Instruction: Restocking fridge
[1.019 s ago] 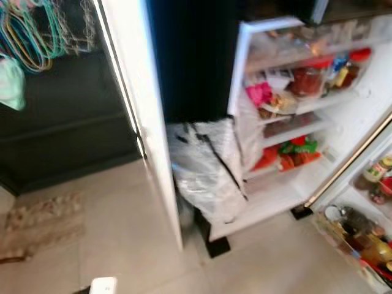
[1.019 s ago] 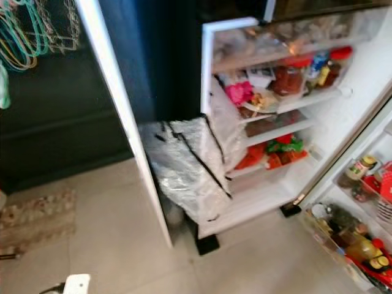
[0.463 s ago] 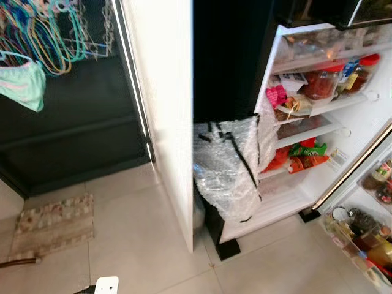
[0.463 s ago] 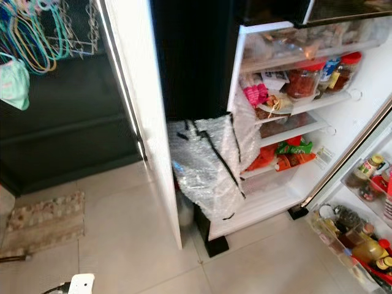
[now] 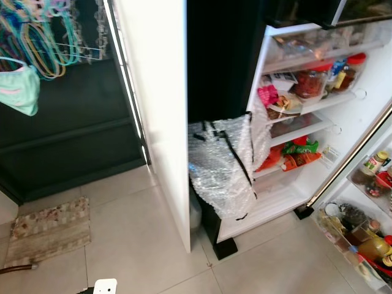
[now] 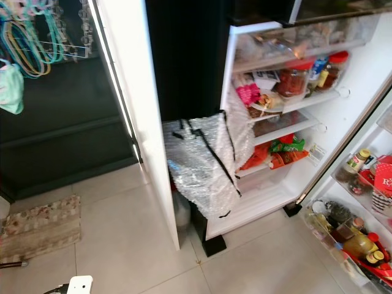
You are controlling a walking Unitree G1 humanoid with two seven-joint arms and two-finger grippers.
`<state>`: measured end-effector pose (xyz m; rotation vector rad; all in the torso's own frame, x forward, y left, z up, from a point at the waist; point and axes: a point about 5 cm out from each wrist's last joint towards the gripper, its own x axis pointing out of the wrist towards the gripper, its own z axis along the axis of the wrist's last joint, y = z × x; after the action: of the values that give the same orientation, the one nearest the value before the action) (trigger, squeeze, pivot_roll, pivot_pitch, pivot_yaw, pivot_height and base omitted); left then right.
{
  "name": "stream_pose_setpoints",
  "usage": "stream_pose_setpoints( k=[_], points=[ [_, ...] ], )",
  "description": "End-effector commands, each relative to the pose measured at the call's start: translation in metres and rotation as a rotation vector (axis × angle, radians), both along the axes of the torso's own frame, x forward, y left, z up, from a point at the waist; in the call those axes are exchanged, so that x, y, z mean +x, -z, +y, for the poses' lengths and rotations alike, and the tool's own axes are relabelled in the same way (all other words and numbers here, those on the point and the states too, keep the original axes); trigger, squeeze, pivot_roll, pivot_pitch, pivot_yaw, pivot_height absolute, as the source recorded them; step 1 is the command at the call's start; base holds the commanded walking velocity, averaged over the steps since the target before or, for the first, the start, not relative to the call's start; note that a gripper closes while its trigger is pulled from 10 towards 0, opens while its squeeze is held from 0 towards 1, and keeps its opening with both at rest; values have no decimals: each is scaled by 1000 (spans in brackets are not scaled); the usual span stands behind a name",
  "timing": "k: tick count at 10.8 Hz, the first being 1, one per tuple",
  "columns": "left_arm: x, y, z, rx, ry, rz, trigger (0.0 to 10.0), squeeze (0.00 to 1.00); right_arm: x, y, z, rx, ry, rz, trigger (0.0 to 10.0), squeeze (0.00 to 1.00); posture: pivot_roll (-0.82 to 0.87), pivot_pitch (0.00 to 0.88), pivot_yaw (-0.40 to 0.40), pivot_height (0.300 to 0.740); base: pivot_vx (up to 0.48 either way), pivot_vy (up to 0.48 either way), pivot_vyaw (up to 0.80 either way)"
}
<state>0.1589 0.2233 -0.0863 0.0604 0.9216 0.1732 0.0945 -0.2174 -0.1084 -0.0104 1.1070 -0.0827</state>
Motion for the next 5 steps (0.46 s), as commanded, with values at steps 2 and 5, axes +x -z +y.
stream_pose_setpoints(
  k=[2, 5],
  points=[
    [-8, 3, 2, 2, 7, 40, 10000, 0, 10, 0, 18, 56, -29, -35, 10000, 0, -46, 94, 50, 740, 0, 313, 0],
    [-8, 4, 2, 8, 19, 47, 10000, 0, 10, 0, 18, 58, -19, -32, 10000, 0, -44, 106, 52, 740, 0, 0, 0]
  ],
)
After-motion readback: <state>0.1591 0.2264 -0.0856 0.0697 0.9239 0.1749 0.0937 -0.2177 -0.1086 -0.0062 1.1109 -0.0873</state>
